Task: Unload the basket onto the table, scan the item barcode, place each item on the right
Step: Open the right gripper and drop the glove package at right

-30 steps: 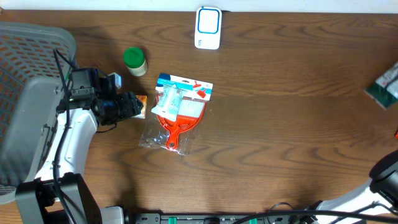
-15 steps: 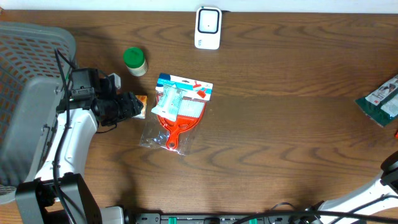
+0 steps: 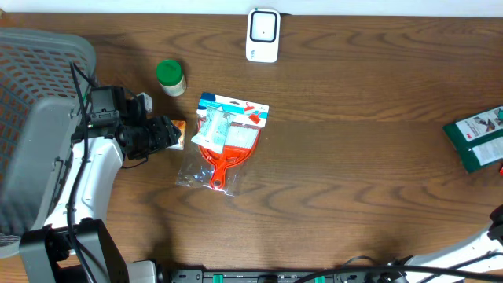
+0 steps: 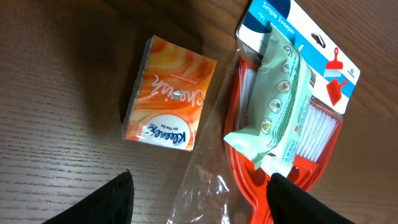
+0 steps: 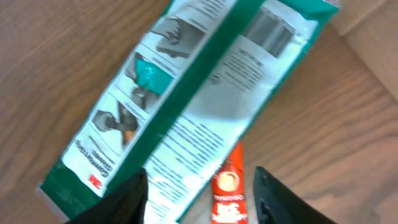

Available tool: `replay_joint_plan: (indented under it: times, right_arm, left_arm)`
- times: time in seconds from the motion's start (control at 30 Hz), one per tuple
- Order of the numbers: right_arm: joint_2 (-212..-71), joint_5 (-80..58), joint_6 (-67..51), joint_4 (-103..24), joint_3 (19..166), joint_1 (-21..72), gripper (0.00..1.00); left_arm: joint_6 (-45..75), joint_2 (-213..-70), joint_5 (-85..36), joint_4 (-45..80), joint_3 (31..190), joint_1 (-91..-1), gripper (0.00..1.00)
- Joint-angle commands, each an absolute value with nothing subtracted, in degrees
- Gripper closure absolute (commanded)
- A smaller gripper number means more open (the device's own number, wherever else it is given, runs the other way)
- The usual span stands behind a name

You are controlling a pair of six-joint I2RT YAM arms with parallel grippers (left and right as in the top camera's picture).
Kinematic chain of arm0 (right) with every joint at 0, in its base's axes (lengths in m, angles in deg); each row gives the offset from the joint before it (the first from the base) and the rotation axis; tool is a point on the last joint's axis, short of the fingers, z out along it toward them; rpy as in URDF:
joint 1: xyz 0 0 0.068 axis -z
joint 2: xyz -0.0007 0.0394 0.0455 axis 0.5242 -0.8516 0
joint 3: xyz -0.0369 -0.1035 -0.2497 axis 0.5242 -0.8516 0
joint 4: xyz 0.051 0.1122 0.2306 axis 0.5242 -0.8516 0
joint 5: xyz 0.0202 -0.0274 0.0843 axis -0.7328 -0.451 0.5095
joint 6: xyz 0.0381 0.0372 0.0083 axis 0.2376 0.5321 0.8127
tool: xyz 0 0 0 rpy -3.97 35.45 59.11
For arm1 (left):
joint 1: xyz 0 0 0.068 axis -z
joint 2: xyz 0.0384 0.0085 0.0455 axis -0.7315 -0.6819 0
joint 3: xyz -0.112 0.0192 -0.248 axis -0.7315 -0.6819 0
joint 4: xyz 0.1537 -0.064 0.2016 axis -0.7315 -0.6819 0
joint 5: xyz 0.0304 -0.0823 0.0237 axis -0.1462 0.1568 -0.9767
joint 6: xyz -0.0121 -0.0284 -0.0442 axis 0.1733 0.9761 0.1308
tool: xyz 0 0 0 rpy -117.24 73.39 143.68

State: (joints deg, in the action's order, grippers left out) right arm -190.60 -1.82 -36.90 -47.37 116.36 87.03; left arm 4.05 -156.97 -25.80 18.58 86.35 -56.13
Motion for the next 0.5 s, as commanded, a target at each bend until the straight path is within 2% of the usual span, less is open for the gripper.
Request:
replay_joint_plan:
  times: [0.0, 0.03, 0.13, 0.2, 0.47]
  right_arm:
    - [-190.27, -0.79, -37.23, -47.54, 116.1, 87.21, 0.45]
    - [-190.06, -0.46, -37.25, -47.5, 116.1, 87.1, 0.44]
    - [-188.63, 3.63, -37.23, -46.84, 116.12, 86.73, 0.27]
    - [-187.24, 8.24, -37.21, -46.08, 116.12, 86.31, 0.21]
    - [-178.82, 25.48, -30.23, -41.33, 116.12, 82.95, 0.22]
  left_arm:
    - [4.78, -156.56, -26.32, 18.3, 85.95, -56.53, 0.31]
    - [4.78, -156.56, -26.32, 18.32, 85.95, -56.53, 0.32]
    - [4.78, -156.56, -26.32, 18.32, 85.95, -56.53, 0.31]
    - [4.8, -156.56, -26.32, 18.34, 85.95, -56.53, 0.32]
    - [4.8, -156.56, -26.3, 19.61, 85.95, -56.53, 0.32]
